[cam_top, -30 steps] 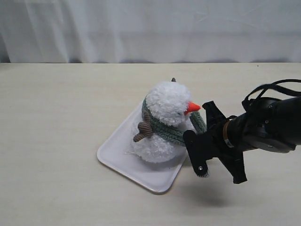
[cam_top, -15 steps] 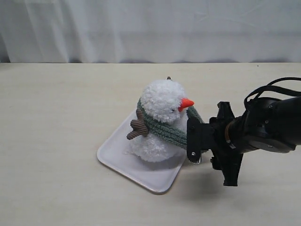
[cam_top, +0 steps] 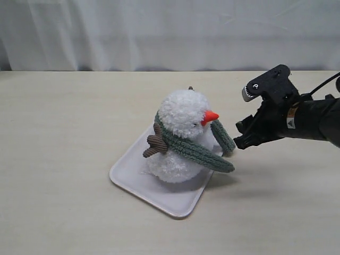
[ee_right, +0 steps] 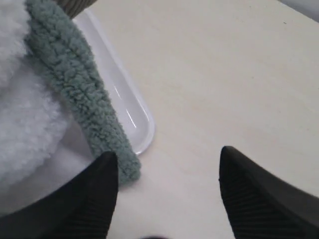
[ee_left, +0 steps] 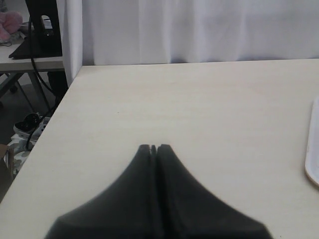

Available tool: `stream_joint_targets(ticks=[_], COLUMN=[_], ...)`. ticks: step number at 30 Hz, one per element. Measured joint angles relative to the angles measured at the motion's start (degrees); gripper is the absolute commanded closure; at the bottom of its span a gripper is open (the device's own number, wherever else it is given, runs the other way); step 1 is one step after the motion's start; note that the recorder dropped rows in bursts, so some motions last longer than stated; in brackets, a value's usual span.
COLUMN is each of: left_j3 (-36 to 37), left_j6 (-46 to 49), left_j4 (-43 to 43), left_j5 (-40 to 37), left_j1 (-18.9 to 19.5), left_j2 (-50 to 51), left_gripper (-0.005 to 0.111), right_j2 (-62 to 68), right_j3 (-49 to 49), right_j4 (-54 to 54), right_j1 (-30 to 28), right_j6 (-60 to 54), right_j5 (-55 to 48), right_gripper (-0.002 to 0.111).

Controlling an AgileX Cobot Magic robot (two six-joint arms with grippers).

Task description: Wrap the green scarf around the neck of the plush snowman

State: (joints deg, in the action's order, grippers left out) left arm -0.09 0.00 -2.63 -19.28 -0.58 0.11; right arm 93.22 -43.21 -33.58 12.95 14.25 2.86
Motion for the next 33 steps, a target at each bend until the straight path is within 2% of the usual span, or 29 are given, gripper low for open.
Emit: stream_joint_targets(ticks=[15, 25, 28, 33], left_j3=[0.0, 0.0, 0.0, 0.0], left_j6=[0.0, 0.0, 0.0, 0.0], left_j4=[0.0, 0.0, 0.0, 0.0], left_j5=[0.0, 0.0, 0.0, 0.0], left_j1=[0.0, 0.0, 0.0, 0.0], left_j2=[0.0, 0.0, 0.0, 0.0], left_gripper=[0.107, 0.107, 0.107, 0.107], right_j2=[10.5, 15.7, 16.7, 18.3], right_j3=[0.0, -3.5, -3.5, -3.9], right_j4=[-9.7, -10.0, -10.0, -10.0], right_j1=[-0.1, -0.1, -0.1, -0.1], right_j6=[0.9, -0.1, -0.1, -1.1], right_j5=[16.3, 13.1, 16.1, 18.1], right_gripper=[0.052, 0.052, 0.06, 0.085])
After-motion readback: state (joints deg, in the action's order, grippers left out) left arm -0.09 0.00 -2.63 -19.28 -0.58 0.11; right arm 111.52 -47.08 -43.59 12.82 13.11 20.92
